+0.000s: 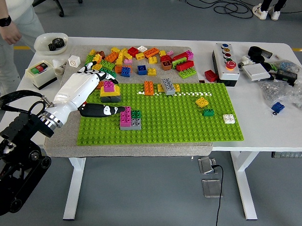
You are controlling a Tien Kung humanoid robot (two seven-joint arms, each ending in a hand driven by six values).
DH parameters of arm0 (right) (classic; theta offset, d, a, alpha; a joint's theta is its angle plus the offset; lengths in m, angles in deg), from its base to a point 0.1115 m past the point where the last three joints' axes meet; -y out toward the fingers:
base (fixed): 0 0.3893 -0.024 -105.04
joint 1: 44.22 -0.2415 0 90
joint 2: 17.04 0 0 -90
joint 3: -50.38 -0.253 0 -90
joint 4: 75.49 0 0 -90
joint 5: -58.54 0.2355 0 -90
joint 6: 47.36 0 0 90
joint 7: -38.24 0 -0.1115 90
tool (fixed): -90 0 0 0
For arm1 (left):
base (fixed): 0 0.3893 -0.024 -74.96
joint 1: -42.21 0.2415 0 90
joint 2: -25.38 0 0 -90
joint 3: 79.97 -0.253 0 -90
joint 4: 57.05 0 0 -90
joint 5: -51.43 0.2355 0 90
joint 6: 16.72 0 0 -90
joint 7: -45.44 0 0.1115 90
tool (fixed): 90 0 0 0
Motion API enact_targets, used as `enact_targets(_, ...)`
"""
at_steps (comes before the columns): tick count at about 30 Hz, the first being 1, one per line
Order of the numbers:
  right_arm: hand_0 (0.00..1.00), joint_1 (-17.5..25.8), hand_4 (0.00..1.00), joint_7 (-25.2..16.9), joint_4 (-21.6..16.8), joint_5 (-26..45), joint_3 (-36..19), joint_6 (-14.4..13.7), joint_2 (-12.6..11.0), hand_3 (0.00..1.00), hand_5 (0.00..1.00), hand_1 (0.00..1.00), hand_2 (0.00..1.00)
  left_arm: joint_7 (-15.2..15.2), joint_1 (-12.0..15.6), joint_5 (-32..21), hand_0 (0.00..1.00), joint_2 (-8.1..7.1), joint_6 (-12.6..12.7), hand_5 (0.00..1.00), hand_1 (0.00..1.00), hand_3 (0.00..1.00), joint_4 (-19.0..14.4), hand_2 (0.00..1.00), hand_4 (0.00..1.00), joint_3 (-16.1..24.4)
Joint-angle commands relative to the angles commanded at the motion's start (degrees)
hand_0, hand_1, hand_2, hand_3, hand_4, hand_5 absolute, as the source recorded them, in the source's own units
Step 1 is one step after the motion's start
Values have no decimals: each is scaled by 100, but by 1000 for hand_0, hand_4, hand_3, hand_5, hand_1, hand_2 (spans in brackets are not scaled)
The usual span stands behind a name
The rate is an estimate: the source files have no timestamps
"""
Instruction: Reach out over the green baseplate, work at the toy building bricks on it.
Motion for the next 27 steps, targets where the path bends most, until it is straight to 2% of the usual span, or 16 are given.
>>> enact_targets(27, 750, 39, 861, 20, 0, -51, -124, -31, 23, 638, 560, 640, 683, -66, 59, -119, 933, -78, -75, 588, 773, 661, -231, 725, 998, 29)
